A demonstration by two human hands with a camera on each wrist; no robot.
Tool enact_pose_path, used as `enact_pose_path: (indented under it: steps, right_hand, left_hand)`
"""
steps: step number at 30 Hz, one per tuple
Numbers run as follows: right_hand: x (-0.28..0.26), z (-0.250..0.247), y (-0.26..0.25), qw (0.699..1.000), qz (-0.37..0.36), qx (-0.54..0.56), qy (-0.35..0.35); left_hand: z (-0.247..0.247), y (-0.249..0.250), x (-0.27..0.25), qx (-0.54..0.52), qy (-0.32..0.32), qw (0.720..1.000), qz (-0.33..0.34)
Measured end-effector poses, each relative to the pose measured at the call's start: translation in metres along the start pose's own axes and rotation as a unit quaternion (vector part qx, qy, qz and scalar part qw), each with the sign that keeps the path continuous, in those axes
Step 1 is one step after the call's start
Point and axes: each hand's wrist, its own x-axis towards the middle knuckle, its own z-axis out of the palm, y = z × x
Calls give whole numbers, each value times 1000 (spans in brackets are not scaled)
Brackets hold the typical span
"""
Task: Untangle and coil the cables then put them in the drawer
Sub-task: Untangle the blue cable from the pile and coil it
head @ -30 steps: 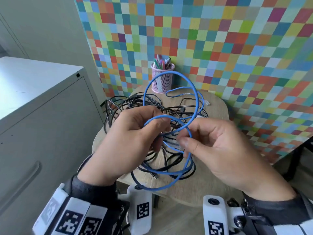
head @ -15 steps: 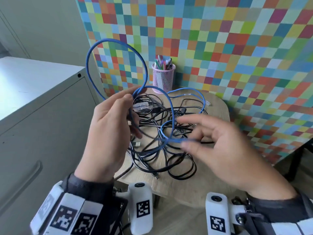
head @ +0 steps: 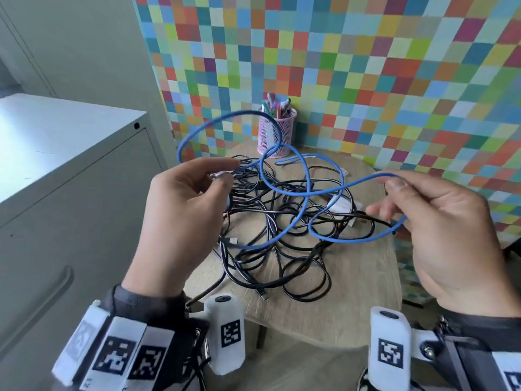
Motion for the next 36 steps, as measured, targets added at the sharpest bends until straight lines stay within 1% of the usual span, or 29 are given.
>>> enact_pose_path:
  steps: [3, 5, 8, 10, 11, 13, 15, 16, 18, 19, 21, 23, 24, 26, 28, 29, 31, 32, 36]
  right_hand:
    - [-4, 6, -2, 998, -2, 11, -55]
    - [-7, 10, -5, 993, 17, 37, -110]
    - [-14, 13, -8, 975, 57, 81, -198]
    - [-19, 16, -10, 961, 58, 105, -248]
    - [-20, 16, -10, 956, 56, 112, -265]
    - [-21, 18, -11, 952, 56, 123, -276]
    - [-21, 21, -12, 945, 61, 167, -273]
    - [-21, 22, -13, 938, 72, 208, -268]
    - [-19, 25, -15, 932, 103, 256, -236]
    - [-18, 27, -15, 940, 110, 247, -209]
    - [-19, 32, -16, 962, 117, 184, -165]
    - [-20, 37, -15, 974, 121, 125, -146]
    - [-21, 39, -15, 977, 118, 116, -134]
    - [-19, 40, -14, 978, 128, 136, -87]
    - [-14, 36, -14, 968, 143, 203, -33]
    - [-12, 32, -13, 960, 145, 238, -18]
    - [-8, 26, -13, 951, 139, 276, -6]
    - [-8, 24, -13, 951, 134, 278, -4]
    - [-9, 22, -16, 967, 120, 221, -28]
  left_hand:
    - [6, 3, -3, 5, -56, 998, 7]
    - [8, 5, -8, 7, -91, 996, 9]
    - [12, 6, -12, 29, -111, 993, 9]
    - [13, 7, -13, 36, -114, 993, 10]
    - [13, 8, -13, 37, -117, 992, 9]
    - [11, 9, -14, 46, -130, 990, 8]
    - [9, 9, -13, 63, -136, 989, 3]
    - [8, 9, -13, 67, -136, 988, 0]
    - [6, 7, -10, 57, -134, 989, -6]
    - [5, 7, -10, 51, -133, 990, -6]
    - [4, 7, -10, 39, -131, 991, -6]
    - [5, 8, -11, 18, -128, 992, -8]
    - [6, 7, -11, 5, -125, 992, -10]
    - [5, 6, -10, -10, -109, 994, -9]
    - [1, 5, -7, -15, -84, 996, -4]
    - [-2, 3, -5, -15, -72, 997, -4]
    - [-6, 0, -3, -11, -53, 998, -9]
    - [-7, -2, -2, -8, -53, 998, -13]
    - [-2, 1, -4, -8, -106, 994, -19]
